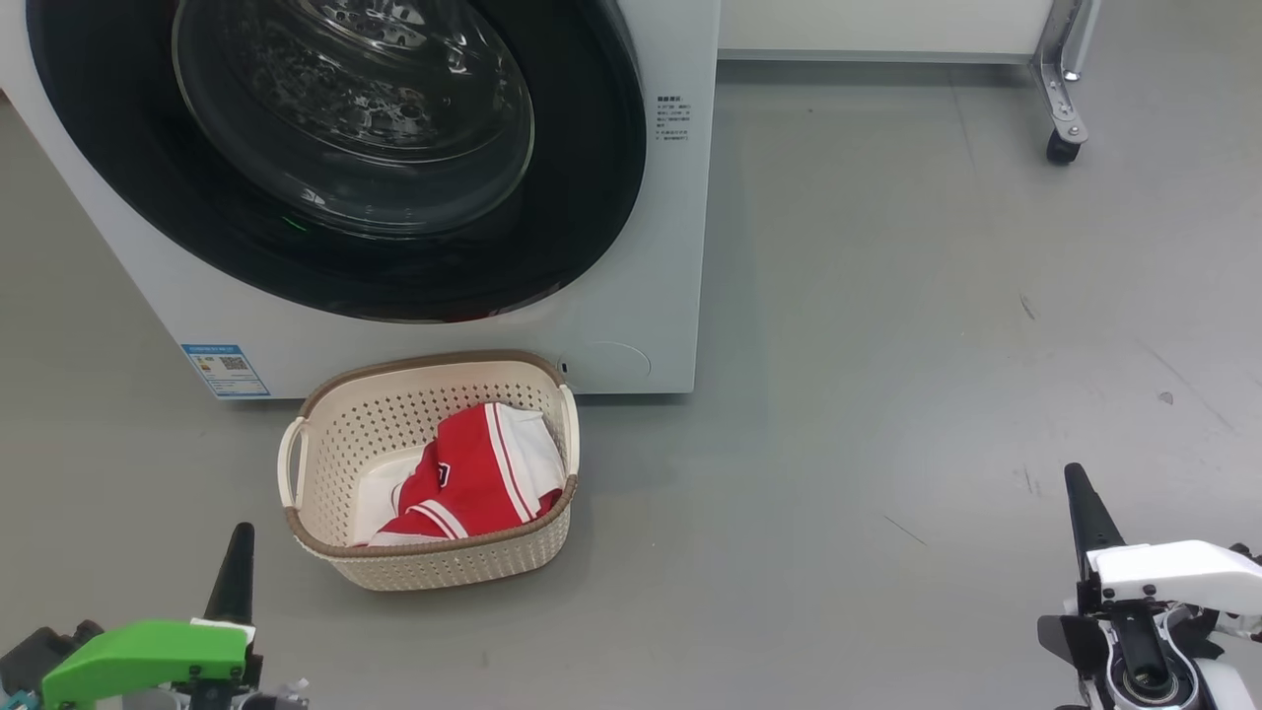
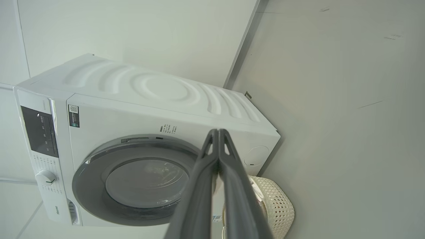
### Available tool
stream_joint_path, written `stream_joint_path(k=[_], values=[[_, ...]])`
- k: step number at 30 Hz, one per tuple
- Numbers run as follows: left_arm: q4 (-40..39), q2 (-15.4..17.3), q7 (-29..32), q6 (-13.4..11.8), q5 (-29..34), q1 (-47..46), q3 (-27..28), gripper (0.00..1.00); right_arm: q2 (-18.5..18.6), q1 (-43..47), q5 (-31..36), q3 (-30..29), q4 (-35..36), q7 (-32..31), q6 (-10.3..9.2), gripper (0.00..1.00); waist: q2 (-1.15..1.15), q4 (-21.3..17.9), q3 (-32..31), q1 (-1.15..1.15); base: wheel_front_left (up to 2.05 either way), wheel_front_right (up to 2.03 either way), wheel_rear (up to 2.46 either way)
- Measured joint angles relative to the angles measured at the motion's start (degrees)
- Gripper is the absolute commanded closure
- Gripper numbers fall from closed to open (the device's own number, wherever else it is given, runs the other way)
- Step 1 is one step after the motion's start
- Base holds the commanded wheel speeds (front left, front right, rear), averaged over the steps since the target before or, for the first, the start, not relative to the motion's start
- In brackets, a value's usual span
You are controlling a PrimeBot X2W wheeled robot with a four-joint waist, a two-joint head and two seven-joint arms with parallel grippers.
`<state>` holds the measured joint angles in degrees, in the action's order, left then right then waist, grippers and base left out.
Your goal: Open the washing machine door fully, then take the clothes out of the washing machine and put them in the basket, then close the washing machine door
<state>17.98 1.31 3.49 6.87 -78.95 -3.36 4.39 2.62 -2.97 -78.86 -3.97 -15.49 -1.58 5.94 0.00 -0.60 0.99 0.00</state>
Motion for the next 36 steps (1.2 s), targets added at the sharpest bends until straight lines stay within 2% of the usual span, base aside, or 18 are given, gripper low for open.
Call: stream_joint_path(k=[18, 36], values=[[-1.6, 0.1, 3.3, 0.0, -12.2, -0.2, 0.9, 1.00, 0.1, -0.2, -13.6, -2.3, -0.2, -3.5, 0.75, 1.00, 0.00, 0.6, -0.8, 0.00, 0.00, 0.00, 0.00], [-1.8, 0.1, 3.5, 0.0, -12.4, -0.2, 0.9, 1.00, 0.1, -0.2, -13.9, -2.4, -0.2, -3.7, 1.03, 1.00, 0.00, 0.6, -0.8, 0.00, 0.00, 0.00, 0.00]])
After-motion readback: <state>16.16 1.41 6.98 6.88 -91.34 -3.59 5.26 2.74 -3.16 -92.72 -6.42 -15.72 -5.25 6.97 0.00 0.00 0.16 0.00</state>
